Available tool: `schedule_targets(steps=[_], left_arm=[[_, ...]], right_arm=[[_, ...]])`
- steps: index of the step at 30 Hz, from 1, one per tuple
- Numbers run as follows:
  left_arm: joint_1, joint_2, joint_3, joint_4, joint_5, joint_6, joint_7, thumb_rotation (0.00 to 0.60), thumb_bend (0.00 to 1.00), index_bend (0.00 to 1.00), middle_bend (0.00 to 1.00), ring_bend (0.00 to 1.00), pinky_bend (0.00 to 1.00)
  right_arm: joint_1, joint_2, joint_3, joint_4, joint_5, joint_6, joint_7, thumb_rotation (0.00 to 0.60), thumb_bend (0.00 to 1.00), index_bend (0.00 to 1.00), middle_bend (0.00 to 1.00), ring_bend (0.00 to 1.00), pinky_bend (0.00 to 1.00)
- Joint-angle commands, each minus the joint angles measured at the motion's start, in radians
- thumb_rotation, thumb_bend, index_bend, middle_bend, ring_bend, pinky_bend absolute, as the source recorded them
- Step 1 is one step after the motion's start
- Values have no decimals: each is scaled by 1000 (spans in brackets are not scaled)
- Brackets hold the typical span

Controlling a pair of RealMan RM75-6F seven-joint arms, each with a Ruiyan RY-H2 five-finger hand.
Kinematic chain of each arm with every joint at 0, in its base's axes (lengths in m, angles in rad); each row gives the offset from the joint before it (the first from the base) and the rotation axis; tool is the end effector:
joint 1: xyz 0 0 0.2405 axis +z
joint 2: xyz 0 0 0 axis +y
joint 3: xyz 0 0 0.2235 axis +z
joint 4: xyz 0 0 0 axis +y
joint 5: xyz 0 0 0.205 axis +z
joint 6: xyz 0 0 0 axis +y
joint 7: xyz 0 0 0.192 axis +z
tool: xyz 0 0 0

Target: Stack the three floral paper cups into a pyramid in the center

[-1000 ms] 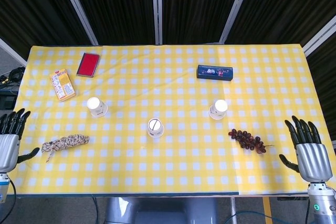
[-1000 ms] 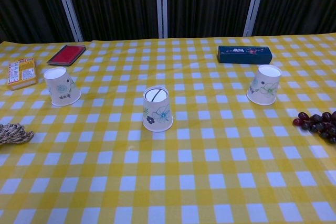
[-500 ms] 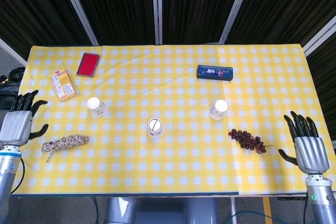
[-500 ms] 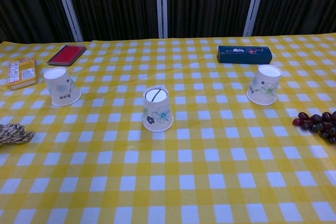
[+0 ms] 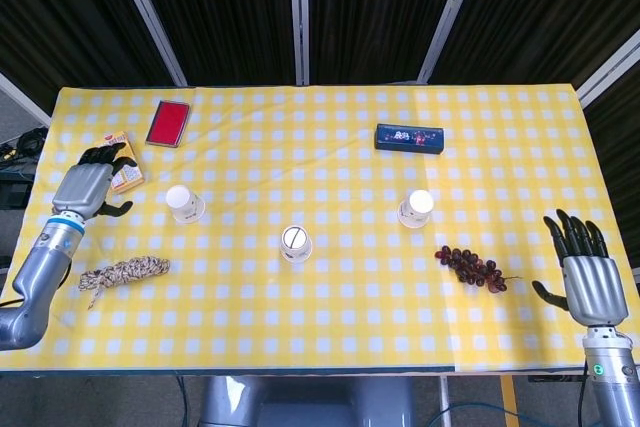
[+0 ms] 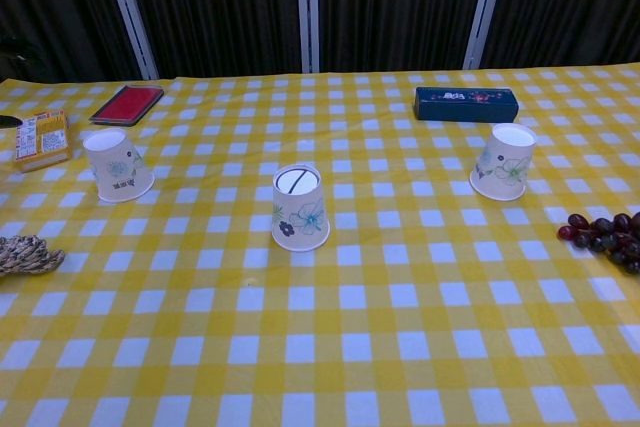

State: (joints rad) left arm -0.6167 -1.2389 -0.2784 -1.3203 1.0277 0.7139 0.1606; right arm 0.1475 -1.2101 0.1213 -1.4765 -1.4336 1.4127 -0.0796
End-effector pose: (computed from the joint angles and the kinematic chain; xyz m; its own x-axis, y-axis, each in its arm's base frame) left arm -0.2514 0.4139 0.0964 0.4581 0.2938 0.8390 0.8824 -0.0363 -0.4691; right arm -0.2921 -0.2602 0.1423 0.4903 0.0251 0.8712 -0.8716 0.0158 0.4900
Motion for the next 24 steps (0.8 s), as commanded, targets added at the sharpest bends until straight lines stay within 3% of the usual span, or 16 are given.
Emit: schedule_targets(steps=[1, 13, 24], left_arm=[[-44, -34, 6, 38, -37, -42, 28, 600, 305, 234, 0, 0, 0], [-129, -85, 48, 70, -108, -108, 79, 600, 305, 246, 0, 0, 0], [-151, -100, 79, 62, -130, -79, 96, 600, 305, 268, 0, 0, 0]], right_arm=[[1, 0, 0, 3, 5, -4, 2, 600, 72, 33, 0, 0, 0], [-2, 5, 7, 10, 22, -3, 22, 600, 73, 38, 0, 0, 0], [-6, 13, 5, -2, 13, 12, 35, 600, 72, 42, 0, 0, 0]])
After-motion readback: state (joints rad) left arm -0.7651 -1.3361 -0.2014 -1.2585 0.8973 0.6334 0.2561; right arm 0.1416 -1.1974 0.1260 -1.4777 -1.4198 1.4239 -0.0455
